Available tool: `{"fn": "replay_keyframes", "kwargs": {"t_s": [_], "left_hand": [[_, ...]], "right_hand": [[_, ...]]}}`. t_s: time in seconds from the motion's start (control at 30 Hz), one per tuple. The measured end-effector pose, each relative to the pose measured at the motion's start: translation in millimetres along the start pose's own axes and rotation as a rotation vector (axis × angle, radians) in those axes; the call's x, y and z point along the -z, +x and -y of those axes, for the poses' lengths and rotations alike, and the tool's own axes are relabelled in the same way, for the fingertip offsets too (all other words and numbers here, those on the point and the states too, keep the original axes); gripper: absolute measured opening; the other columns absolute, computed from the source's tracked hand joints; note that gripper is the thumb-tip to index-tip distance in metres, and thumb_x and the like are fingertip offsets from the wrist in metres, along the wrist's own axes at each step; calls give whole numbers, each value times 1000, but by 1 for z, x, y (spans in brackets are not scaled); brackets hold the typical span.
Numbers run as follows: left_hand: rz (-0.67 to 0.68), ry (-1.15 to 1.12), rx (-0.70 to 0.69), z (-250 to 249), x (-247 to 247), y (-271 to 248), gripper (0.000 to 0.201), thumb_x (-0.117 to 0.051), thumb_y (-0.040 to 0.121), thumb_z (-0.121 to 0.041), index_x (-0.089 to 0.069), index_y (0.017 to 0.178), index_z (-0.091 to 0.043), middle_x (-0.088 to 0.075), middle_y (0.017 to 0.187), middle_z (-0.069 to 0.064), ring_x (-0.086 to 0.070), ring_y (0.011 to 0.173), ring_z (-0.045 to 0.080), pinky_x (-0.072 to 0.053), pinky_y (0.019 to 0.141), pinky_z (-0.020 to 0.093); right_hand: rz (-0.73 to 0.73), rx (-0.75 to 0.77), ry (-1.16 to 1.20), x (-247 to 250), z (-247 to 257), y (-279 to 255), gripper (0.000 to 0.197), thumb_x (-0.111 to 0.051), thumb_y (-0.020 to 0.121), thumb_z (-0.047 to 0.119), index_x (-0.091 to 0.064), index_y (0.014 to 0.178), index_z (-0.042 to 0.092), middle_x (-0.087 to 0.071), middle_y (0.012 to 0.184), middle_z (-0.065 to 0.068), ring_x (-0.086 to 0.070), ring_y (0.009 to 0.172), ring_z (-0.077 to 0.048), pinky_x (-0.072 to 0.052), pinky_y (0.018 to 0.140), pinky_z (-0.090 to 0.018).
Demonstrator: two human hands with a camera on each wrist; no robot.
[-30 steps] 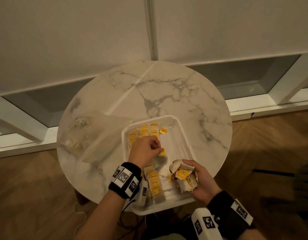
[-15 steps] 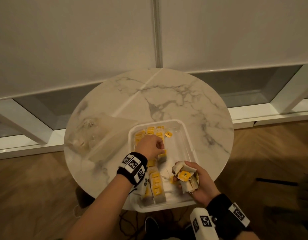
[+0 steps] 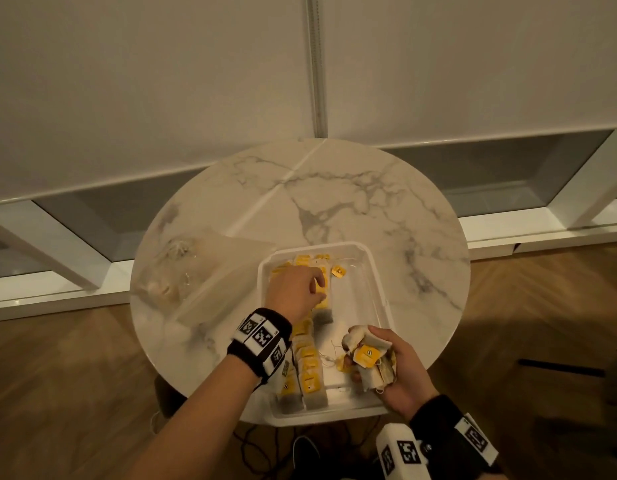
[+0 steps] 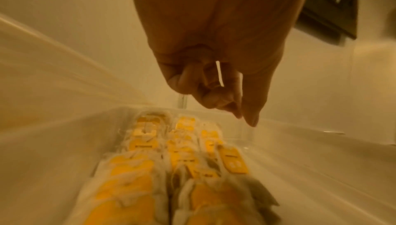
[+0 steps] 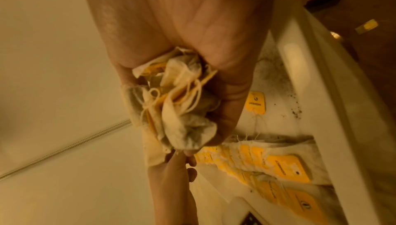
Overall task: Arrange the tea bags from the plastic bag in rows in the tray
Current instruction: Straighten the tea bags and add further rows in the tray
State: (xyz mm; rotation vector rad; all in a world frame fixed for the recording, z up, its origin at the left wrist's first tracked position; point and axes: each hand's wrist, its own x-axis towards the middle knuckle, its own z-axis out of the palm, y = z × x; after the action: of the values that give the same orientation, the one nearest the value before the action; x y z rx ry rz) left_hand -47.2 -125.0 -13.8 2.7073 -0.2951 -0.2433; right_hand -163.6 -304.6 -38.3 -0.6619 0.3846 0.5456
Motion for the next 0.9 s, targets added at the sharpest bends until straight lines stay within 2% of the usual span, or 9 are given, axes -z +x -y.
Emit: {"fn": "replay_keyframes", "kwargs": {"t_s": [0.1, 0.17, 0.27, 0.37, 0.47, 0.53, 0.63, 0.73, 0.9], "left_hand": [[175, 134, -132, -4, -5, -14, 25, -65, 89, -33, -68, 114, -26, -67, 105, -8, -60, 99, 15, -48, 83, 30], [294, 202, -126, -3, -10, -16, 38, -63, 90, -36, -64, 126, -26, -66, 121, -4, -59, 112, 18, -48, 89, 33], [333, 154, -78, -1, -5, -19, 43, -63, 90, -40, -61, 131, -27, -63, 130, -3, -57, 118, 20, -48, 95, 36], [183, -63, -32, 4, 20, -41, 37, -63, 90, -46, -64, 124, -33, -66, 120, -15, -60, 102, 7, -48, 93, 32], [-107, -188, 68, 23, 36, -76, 24, -70, 87, -36, -67, 111, -37, -66, 94, -19, -56, 65, 0, -50, 75, 29], [-202, -208, 180, 40, 32, -98, 31, -75, 84, -34, -63, 112, -36, -61, 88, -15, -57, 63, 4, -52, 71, 34], [-124, -215, 313, 60, 10, -122, 48, -76, 82, -36, -54, 125, -35, -55, 88, -12, -58, 68, 7, -54, 70, 36], [-115, -287, 354, 74, 0, -135, 52, -76, 83, -26, -53, 130, -33, -57, 84, -6, -58, 66, 11, -54, 68, 36], [-148, -342, 380, 85, 2, -148, 50, -77, 83, -23, -57, 128, -30, -59, 83, -4, -58, 62, 11, -50, 64, 27]], "right_hand": [[64, 34, -2, -1, 4, -5, 29, -67, 79, 30, -70, 87, 2, -61, 86, -17, -61, 67, -27, -50, 51, -31], [110, 79, -50, 1, 9, -8, 38, -74, 72, 34, -68, 85, 0, -61, 84, -16, -61, 68, -25, -50, 51, -30], [92, 151, -103, 5, 18, -15, 36, -66, 78, 33, -68, 82, -2, -60, 80, -17, -60, 66, -24, -49, 52, -29], [32, 189, -76, 19, 29, -19, 33, -63, 83, 25, -62, 90, -7, -56, 81, -19, -59, 64, -25, -51, 53, -30], [-47, 166, -36, 34, 37, -20, 69, -89, 57, 35, -56, 106, -1, -55, 85, -19, -60, 67, -26, -52, 54, -33], [-81, 161, -67, 40, 38, -20, 77, -94, 45, 39, -60, 101, -1, -59, 81, -18, -62, 67, -25, -53, 53, -32], [-57, 145, -116, 35, 33, -22, 61, -87, 59, 38, -61, 96, -4, -59, 81, -19, -62, 66, -24, -53, 53, -31], [-72, 123, -138, 27, 27, -24, 28, -64, 82, 23, -65, 90, -4, -60, 79, -18, -63, 65, -23, -53, 54, -28], [0, 80, -300, 11, 21, -24, 40, -58, 85, 26, -65, 87, -13, -58, 75, -20, -59, 62, -22, -49, 53, -25]]}}
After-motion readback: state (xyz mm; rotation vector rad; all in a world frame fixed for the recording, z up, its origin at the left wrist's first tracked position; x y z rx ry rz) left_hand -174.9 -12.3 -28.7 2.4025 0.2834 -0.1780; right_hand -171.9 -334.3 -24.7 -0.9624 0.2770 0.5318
